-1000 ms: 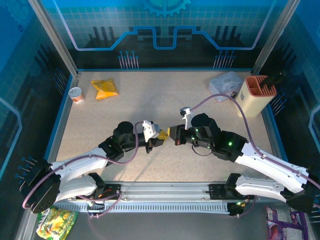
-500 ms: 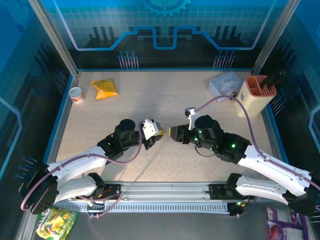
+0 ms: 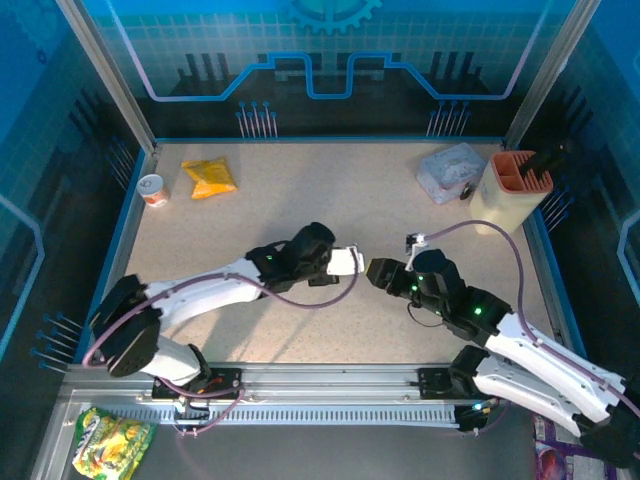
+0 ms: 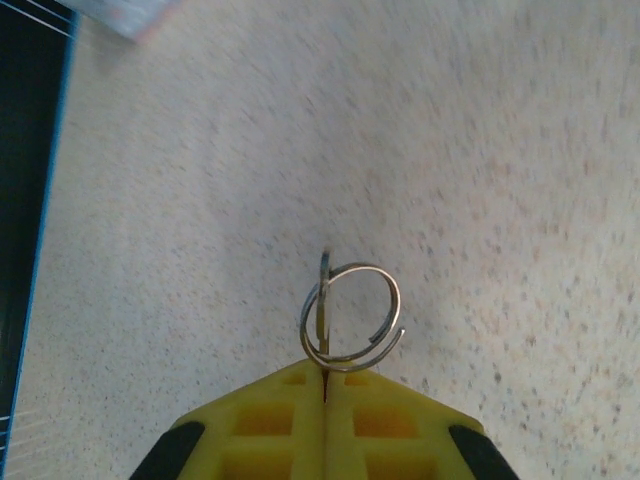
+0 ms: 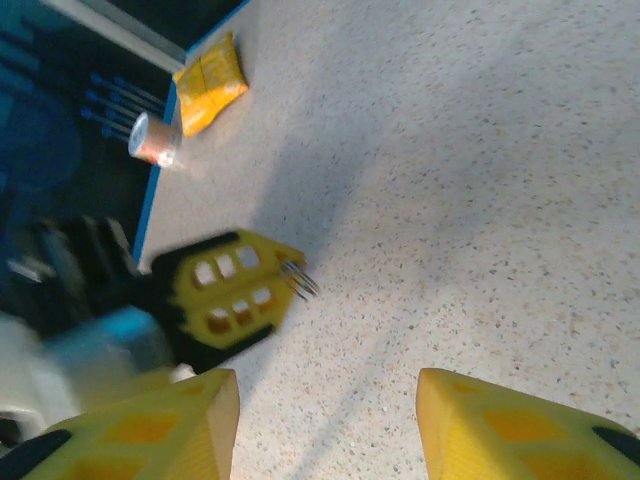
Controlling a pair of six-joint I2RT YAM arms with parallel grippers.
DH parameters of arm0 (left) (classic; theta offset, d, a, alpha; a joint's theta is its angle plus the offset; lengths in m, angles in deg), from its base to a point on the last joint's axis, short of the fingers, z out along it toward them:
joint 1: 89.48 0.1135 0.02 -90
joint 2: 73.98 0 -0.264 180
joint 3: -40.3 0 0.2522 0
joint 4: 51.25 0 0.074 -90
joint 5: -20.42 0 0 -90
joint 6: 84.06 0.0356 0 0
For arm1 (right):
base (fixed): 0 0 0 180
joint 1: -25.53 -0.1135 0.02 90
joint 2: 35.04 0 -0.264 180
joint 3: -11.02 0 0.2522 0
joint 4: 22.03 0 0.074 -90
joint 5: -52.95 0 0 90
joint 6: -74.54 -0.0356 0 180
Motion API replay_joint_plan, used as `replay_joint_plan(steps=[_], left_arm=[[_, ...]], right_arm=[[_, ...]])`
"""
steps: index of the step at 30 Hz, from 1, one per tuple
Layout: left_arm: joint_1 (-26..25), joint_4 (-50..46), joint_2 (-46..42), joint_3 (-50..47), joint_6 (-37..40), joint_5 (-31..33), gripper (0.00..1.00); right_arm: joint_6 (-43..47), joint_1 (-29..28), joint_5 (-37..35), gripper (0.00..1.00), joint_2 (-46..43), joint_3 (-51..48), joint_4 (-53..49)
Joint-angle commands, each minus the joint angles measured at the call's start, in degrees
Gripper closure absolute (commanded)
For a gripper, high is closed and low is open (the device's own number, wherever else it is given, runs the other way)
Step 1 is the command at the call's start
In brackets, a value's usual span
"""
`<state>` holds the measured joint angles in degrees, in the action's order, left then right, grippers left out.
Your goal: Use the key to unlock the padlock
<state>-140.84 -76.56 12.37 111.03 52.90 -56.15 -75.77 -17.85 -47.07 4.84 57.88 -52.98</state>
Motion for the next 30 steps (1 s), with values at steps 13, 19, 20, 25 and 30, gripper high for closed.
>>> replay_joint_plan(steps=[13, 19, 20, 25, 30], left_arm=[[-6.7, 8.9, -6.0, -5.0, 12.2, 5.0, 1.0], [-6.7, 11.1, -10.0, -7.4, 10.5, 1.8, 1.0], [-6.7, 10.9, -10.6, -7.5, 10.2, 1.5, 1.0], [-6.7, 11.6, -13.2, -9.4, 8.6, -0.5, 1.0], [-6.7, 11.1, -13.7, -9.9, 8.0, -1.2, 1.0]], right_arm=[[-15.3, 6.7, 16.1, 0.59, -0.4, -6.7, 12.7], [-16.9, 3.8, 15.3, 0.6, 2.8, -4.3, 12.5], [-18.0, 3.6, 15.5, 0.62, 3.1, -4.9, 14.2], [-20.3, 2.4, 17.9, 0.67, 5.8, -4.6, 20.4], [-20.4, 2.0, 17.9, 0.71, 5.8, -3.9, 19.9]])
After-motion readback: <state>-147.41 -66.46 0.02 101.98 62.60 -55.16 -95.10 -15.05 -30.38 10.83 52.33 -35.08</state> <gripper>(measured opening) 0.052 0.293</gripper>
